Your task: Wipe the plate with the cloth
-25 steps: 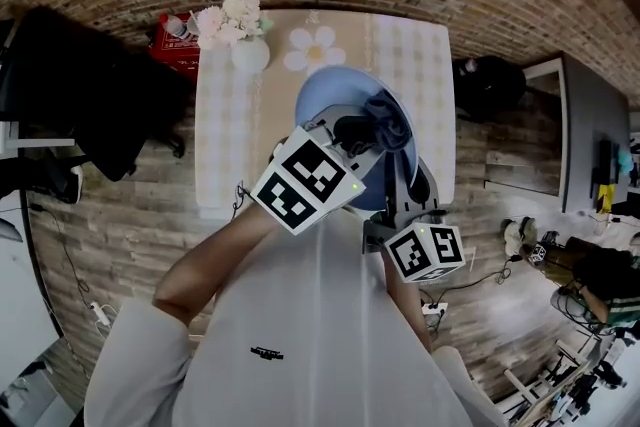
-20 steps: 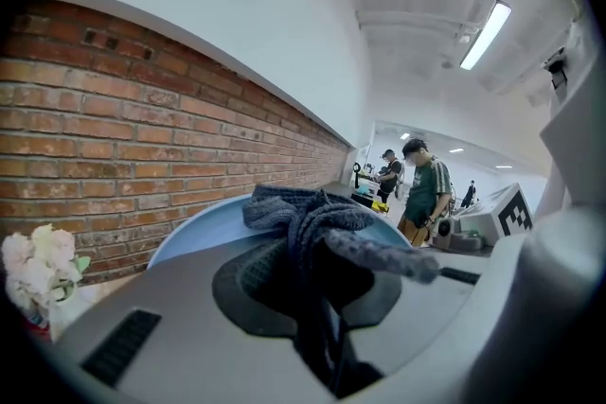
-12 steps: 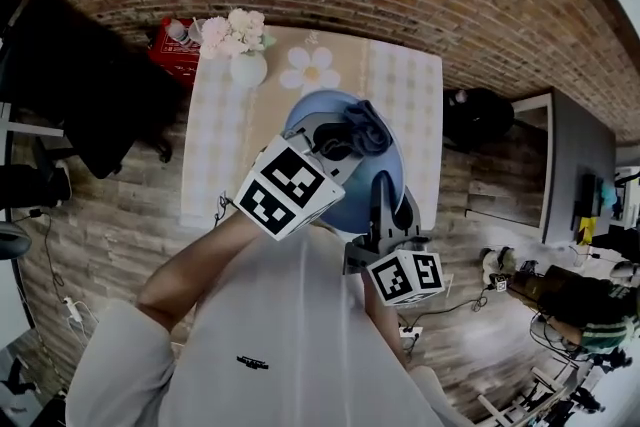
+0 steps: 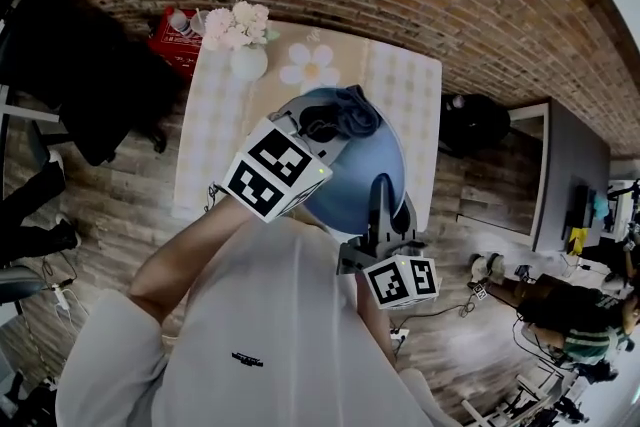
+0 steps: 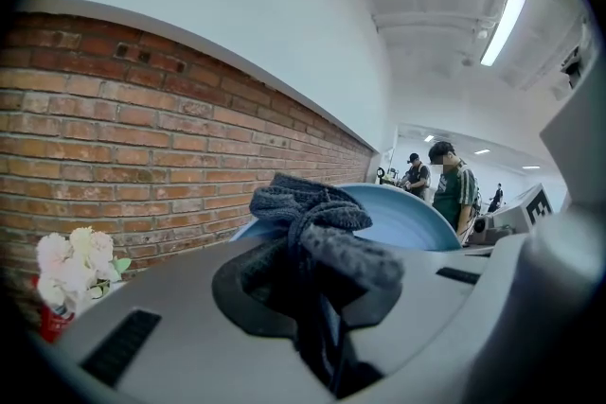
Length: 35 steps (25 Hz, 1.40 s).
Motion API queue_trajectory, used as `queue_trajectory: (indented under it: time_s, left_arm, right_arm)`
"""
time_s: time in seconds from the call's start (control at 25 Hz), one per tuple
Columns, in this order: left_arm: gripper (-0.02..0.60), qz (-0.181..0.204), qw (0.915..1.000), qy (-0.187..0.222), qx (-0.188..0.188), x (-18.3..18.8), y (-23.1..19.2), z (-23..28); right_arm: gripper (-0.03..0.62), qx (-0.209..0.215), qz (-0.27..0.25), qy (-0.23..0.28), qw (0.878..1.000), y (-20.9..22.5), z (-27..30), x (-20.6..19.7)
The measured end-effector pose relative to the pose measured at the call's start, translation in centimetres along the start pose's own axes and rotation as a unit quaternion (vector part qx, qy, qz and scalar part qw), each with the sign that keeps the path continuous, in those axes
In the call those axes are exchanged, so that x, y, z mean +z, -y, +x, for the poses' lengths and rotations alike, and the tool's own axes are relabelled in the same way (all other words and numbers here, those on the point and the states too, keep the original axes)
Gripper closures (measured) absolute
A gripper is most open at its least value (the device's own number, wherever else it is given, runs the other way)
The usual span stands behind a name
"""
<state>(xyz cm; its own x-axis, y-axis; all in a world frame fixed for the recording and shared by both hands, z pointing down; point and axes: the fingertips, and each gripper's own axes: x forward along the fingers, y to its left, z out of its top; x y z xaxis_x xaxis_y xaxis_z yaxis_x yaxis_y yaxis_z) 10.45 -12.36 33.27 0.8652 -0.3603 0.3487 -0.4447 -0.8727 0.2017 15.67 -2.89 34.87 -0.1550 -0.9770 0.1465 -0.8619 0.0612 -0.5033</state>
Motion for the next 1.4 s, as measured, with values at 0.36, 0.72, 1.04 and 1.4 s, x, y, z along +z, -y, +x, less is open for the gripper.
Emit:
queue_trajectory:
  time_s: [0.36,0.72,1.04,1.4]
  left_arm:
    - [0.52,-0.003,0.9996,-0.008,0.028,-1.0,-1.7,-0.1]
    - [0.52,-0.003,0.9983,-0.024,0.053,-2.5,-3.7,-0.6]
    - [0.52,-0.005,0.9968,-0.043,0.067,-4.4,-5.1,-1.0]
    - [0.52,0.002,0.9951,-0.062,0.077,-6.4,-5.8,-1.3]
  right_arm:
    - [0.534,-0.003,0.007,0.009,1.0,0.3,-0.5,0.4]
    - [0.534,-0.006,0.01,0.011,1.0,0.2,-0.2,0.5]
    - [0.534,-0.01,0.006,0.013,1.0,0.4,0.0,0.7]
    - [0.534,-0.014,0.004,0.014,1.0,0.4,0.4,0.8]
